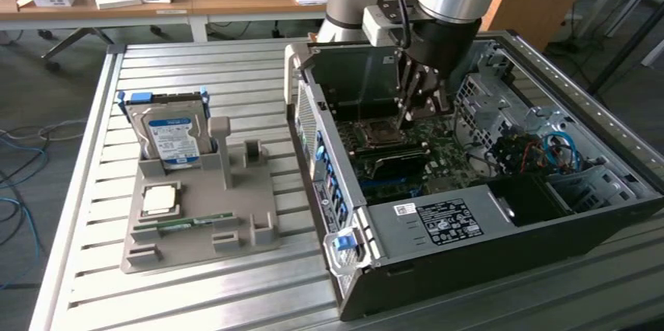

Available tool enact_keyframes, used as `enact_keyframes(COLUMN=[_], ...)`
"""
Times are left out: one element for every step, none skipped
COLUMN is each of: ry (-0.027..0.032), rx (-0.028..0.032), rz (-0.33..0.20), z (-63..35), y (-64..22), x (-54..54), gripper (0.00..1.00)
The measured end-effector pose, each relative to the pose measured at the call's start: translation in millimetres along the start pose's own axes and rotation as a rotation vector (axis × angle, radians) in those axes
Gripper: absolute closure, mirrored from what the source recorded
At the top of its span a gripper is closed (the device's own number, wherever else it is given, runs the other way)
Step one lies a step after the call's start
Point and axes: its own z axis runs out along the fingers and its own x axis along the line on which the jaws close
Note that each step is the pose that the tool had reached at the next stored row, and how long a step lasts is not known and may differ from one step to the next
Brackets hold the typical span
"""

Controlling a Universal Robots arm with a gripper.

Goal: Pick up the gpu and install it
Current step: 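Press down on the gpu until it lock into place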

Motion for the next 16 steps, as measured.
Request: enact_keyframes(ry=[0.0,0.0,0.0,0.0,0.0,0.0,0.0,0.0,0.0001,0.0,0.0003,0.0002,0.0002,0.0003,0.0003,0.0003], rx=[0.0,0.0,0.0,0.0,0.0,0.0,-0.0001,0.0,0.0,0.0,-0.0001,0.0,0.0,-0.0001,0.0,0.0], rz=[0.0,0.0,0.0,0.0,0.0,0.0,0.0,0.0,0.0,0.0,0.0,0.0,0.0,0.0,0.0,0.0], z=[0.0,0.0,0.0,0.0,0.0,0.0,0.0,0.0,0.0,0.0,0.1,0.6,1.3,2.2,3.2,4.1], y=[0.0,0.0,0.0,0.0,0.0,0.0,0.0,0.0,0.0,0.0,0.0,0.0,0.0,0.0,0.0,0.0], x=[0.0,0.0,0.0,0.0,0.0,0.0,0.0,0.0,0.0,0.0,0.0,0.0,0.1,0.1,0.1,0.2], gripper=[0.89,0.89,0.89,0.89,0.89,0.89,0.89,0.89,0.89,0.89,0.89,0.89,0.89,0.89,0.89,0.89])
